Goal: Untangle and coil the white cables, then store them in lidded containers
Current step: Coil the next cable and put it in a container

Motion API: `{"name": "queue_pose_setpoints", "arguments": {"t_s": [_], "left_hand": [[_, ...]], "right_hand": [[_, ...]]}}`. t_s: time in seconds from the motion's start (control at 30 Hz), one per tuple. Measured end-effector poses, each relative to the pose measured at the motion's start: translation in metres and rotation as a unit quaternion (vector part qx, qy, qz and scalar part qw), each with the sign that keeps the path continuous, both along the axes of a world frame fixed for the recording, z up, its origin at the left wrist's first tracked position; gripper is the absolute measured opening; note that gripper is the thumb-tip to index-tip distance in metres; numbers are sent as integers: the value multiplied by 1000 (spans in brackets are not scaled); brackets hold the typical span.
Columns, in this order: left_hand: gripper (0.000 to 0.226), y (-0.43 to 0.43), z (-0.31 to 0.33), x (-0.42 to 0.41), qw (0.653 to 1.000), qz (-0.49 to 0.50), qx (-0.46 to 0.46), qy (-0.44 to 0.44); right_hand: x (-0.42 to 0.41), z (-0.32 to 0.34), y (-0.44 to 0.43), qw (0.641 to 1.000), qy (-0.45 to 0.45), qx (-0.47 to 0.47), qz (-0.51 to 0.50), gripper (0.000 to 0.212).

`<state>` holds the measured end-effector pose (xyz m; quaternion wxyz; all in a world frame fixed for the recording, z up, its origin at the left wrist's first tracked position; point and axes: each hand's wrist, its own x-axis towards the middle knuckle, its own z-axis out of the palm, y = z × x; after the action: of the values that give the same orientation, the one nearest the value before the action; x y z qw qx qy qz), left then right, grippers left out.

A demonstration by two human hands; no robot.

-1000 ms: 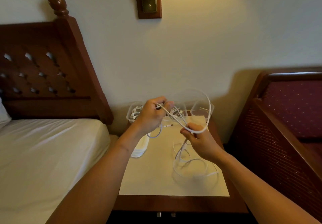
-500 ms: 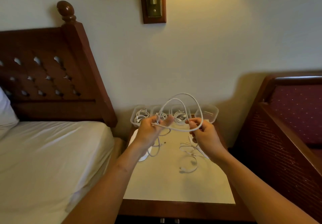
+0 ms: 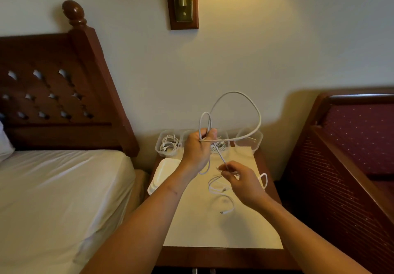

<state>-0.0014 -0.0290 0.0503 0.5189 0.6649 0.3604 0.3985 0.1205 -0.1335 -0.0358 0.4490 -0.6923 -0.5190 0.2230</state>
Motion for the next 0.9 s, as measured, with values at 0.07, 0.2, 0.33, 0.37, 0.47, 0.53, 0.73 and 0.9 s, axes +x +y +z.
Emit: {"name": "queue_pose_setpoints", "arguments": {"t_s": [0.07, 0.2, 0.33, 0.37, 0.47, 0.53, 0.73, 0.9], "left_hand": [[37, 2, -2, -1, 1000, 4, 24, 3], [40, 8, -1, -8, 998, 28, -9, -49], [36, 15, 3, -21, 990, 52, -83, -100], [36, 13, 2, -25, 990, 43, -94, -94], [35, -2, -13, -39, 995, -21, -98, -16], [31, -14, -25, -46, 995, -42, -91, 14], [28, -11, -45, -56, 950, 32, -221, -219], [35, 10, -29, -57, 899, 78, -300, -308]], "right_hand": [[1, -16, -1, 999, -1, 18, -31, 21], [0, -26, -2, 995, 68, 25, -76, 30], [1, -33, -1, 989, 116, 3, -90, 24], [3, -33, 1, 989, 112, 1, -101, 27], [7, -27, 9, 987, 85, 17, -135, 30], [10, -22, 14, 987, 57, 33, -146, 27], [26, -33, 16, 993, -110, -51, 9, 30], [31, -50, 6, 995, -72, -68, 18, 41]]}}
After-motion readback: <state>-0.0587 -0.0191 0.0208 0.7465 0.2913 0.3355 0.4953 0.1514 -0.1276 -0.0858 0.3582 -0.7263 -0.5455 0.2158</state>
